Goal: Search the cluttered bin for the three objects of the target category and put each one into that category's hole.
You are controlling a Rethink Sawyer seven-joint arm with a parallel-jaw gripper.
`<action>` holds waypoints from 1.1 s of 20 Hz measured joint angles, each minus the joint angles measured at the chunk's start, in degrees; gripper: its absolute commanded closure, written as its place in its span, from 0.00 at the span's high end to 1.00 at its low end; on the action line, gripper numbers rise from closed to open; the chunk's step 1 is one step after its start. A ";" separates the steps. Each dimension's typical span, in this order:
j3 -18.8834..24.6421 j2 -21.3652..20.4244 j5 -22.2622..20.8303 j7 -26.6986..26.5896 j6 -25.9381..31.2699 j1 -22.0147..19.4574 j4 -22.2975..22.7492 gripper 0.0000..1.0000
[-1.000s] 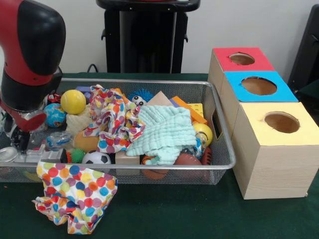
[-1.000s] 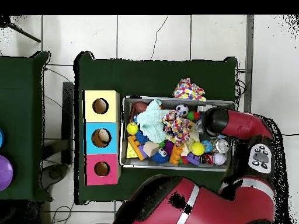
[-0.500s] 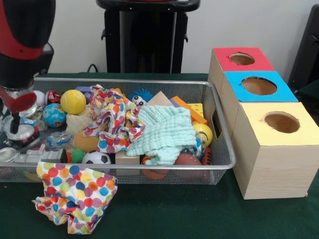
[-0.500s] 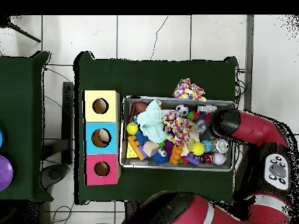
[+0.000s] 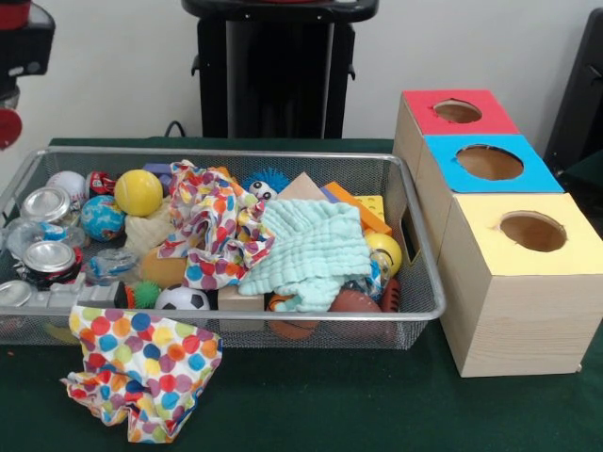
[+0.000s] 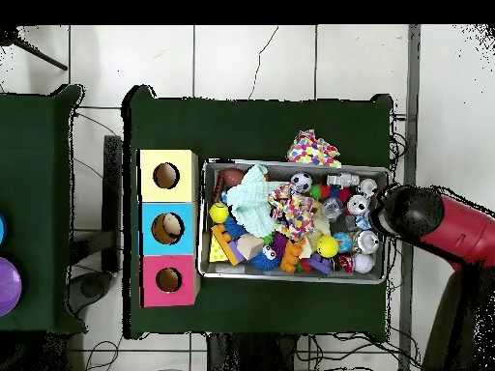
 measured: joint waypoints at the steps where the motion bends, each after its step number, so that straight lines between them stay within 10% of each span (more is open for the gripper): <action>1: 0.30 -0.39 -0.01 0.00 0.01 -0.25 0.18 1.00; 22: 15.56 -4.23 0.65 0.00 -0.15 -7.53 8.17 1.00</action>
